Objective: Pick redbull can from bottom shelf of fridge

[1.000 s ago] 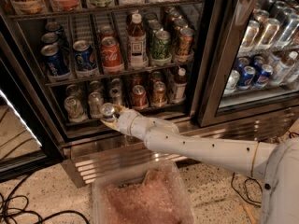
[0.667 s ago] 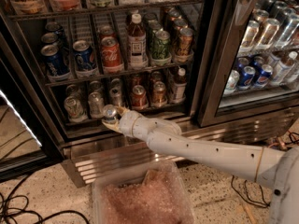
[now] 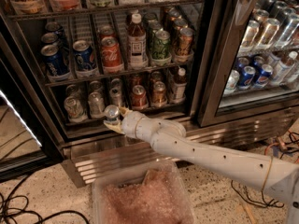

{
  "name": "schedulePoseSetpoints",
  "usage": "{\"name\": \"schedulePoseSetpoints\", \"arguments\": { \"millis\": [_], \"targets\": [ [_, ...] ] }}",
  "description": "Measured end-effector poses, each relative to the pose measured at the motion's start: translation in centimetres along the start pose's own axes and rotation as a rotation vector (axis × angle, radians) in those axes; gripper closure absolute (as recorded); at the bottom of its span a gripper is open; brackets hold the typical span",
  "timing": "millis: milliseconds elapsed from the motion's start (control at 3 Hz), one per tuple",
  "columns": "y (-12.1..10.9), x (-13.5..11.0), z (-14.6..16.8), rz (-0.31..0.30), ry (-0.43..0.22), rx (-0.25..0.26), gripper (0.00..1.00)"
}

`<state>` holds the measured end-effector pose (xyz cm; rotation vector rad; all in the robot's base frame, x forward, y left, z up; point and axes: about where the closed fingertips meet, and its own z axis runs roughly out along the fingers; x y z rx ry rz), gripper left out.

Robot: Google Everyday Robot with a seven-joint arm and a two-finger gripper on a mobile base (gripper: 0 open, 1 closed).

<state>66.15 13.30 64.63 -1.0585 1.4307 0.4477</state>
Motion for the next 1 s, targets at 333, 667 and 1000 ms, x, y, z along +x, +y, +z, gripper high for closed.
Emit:
{"name": "schedulePoseSetpoints", "arguments": {
  "millis": [333, 667, 1000],
  "targets": [
    [0.31, -0.21, -0.71, 0.007, -0.004, -0.005, 1.00],
    [0.28, -0.28, -1.26, 0.012, -0.007, -0.008, 1.00],
    [0.10, -0.37, -1.52, 0.015, -0.010, -0.012, 1.00]
  ]
}}
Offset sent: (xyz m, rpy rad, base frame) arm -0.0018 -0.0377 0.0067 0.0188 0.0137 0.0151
